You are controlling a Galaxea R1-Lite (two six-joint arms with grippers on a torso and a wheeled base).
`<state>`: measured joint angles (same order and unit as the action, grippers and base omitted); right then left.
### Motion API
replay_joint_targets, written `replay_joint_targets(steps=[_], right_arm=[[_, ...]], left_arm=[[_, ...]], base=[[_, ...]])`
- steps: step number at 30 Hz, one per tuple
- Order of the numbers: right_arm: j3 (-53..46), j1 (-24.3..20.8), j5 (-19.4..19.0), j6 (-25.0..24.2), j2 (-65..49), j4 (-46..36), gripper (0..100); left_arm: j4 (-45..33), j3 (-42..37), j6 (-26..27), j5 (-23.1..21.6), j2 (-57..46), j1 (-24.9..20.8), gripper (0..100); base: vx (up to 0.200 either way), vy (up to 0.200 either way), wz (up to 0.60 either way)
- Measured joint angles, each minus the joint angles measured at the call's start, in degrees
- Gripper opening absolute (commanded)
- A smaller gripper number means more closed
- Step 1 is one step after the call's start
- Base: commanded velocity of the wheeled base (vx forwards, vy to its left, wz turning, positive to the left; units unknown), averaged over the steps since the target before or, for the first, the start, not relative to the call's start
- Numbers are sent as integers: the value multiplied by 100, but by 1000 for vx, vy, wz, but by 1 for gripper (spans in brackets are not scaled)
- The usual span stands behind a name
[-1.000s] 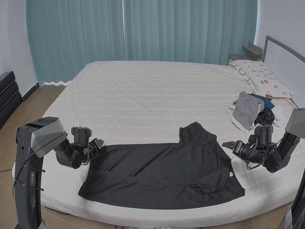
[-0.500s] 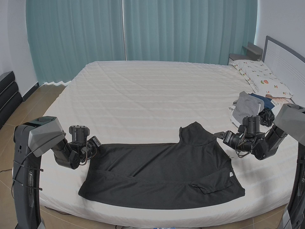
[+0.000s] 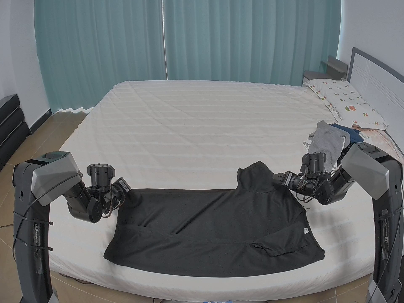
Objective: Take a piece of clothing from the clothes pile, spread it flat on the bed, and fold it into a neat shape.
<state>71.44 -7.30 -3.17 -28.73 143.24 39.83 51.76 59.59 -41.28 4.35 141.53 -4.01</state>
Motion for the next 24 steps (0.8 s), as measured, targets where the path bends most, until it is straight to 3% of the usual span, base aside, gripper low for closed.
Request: replay_joint_targets(steps=[8,9,14,24], right_arm=[[678,-18,17,-66,343,-176,100],[731,-18,20,-66,386,-160,0],[922,-11,33,-123,627,-22,0],[574,-7,132,-148,753,1009,0]], left_arm=[[2,-68,0,-11,-13,16,0],[0,-72,0,-11,-13,21,0],[0,-77,6,-15,-13,40,0],[2,-77,12,-15,-16,85,0]], base=[[0,0,0],[0,0,0],[0,0,0],[0,0,0]])
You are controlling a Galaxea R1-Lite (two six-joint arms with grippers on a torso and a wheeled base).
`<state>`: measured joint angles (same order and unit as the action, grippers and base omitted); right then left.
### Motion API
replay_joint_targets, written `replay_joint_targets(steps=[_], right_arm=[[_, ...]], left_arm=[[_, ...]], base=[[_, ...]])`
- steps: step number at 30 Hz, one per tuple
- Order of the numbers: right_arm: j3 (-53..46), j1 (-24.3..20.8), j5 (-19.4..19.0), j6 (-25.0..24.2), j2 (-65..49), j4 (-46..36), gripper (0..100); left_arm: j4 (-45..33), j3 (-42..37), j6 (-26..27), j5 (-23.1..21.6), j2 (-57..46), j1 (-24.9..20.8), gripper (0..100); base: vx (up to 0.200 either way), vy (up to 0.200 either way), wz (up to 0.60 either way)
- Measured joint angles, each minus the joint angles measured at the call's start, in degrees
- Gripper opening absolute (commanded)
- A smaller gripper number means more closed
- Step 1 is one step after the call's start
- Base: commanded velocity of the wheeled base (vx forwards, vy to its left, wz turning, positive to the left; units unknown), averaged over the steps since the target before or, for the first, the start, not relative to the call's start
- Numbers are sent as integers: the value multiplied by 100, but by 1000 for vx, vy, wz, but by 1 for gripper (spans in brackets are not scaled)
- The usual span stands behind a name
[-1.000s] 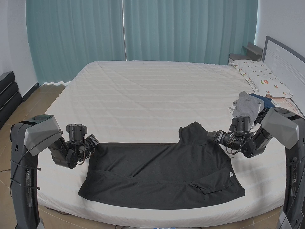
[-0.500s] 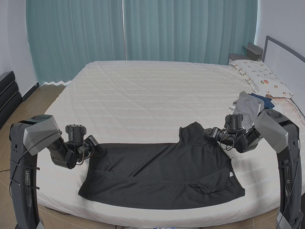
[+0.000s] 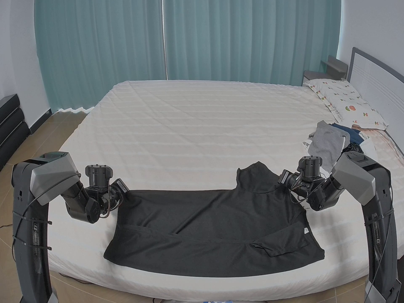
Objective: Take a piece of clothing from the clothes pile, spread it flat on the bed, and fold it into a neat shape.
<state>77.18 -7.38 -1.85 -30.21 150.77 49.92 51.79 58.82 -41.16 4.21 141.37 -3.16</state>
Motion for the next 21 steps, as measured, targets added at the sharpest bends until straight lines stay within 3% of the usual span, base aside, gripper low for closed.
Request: replay_joint_targets(steps=[9,21], right_arm=[[-612,22,-26,-9,-207,1064,0],[-819,71,-15,-52,-391,1424,0]], left_arm=[[95,2,-9,-2,-52,73,0],[224,-6,-9,-2,-110,160,0]], base=[[0,0,0],[0,0,0]])
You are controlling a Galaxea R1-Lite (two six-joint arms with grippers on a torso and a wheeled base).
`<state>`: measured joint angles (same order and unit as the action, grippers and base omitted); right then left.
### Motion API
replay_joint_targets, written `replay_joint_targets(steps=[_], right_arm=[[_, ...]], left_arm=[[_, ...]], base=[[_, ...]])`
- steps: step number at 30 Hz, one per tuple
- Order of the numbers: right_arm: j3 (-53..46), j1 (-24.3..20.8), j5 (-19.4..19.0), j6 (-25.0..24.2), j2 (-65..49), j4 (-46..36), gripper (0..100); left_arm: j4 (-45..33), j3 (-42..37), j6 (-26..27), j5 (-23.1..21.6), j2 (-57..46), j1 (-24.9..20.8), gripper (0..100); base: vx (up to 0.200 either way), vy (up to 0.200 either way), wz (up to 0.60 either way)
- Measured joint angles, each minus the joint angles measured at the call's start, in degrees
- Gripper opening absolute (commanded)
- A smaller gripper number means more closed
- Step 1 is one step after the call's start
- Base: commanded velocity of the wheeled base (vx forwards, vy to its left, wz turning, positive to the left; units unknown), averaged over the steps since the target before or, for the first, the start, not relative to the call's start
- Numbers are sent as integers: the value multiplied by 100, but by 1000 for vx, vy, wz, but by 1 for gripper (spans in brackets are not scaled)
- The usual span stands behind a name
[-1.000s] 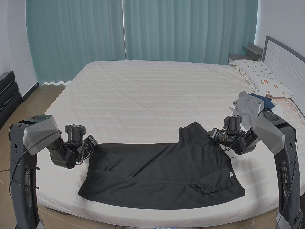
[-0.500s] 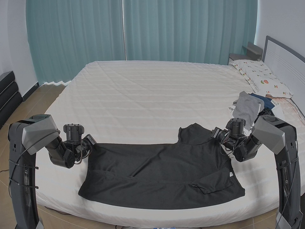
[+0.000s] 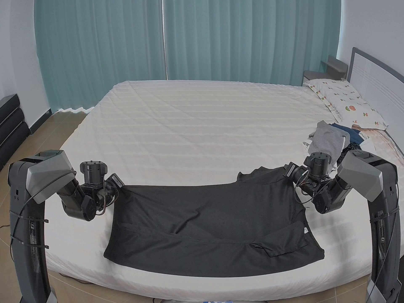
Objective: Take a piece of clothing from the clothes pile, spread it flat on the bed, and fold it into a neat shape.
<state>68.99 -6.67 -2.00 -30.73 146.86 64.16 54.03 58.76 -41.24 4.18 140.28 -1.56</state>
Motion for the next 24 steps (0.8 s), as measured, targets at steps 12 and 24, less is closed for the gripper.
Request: replay_joint_targets(steps=[12,24], right_arm=[[-375,94,-212,-11,-190,13,0],[-1384,299,-1023,-9,-774,-17,0]], left_arm=[[106,-313,46,-137,-240,7,0],[840,-945,675,-641,-408,197,0]], base=[[0,0,0],[0,0,0]])
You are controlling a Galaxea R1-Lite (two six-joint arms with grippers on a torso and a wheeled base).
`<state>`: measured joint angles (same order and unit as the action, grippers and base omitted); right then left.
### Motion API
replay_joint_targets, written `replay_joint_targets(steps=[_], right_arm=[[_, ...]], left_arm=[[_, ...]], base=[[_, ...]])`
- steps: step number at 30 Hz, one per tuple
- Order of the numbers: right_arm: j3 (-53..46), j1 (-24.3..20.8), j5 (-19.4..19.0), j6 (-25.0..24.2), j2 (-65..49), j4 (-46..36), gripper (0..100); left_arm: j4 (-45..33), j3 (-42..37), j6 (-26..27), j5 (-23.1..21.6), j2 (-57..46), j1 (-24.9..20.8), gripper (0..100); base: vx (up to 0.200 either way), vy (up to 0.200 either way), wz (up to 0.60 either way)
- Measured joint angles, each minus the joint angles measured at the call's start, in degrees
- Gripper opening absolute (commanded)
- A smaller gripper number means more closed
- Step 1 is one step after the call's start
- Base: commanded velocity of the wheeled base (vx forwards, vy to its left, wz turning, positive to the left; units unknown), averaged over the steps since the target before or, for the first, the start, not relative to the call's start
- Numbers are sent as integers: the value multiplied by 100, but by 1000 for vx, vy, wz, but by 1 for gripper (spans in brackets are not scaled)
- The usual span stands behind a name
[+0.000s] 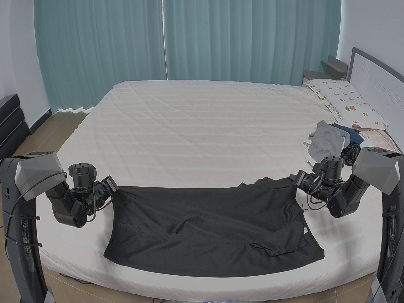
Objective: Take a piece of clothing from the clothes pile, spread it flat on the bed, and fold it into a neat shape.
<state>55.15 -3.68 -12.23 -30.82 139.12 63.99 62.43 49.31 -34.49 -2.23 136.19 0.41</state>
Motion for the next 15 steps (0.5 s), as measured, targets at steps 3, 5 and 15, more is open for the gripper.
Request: replay_joint_targets(steps=[3,5,15], right_arm=[[-206,57,-189,2,-100,33,0],[-363,99,-334,4,-172,41,0],[-942,265,-895,77,-494,50,0]], left_arm=[[224,-260,202,-280,-44,33,0],[384,-445,367,-488,-77,71,0],[1075,-1178,973,-1285,-174,256,0]], base=[[0,0,0],[0,0,0],[0,0,0]])
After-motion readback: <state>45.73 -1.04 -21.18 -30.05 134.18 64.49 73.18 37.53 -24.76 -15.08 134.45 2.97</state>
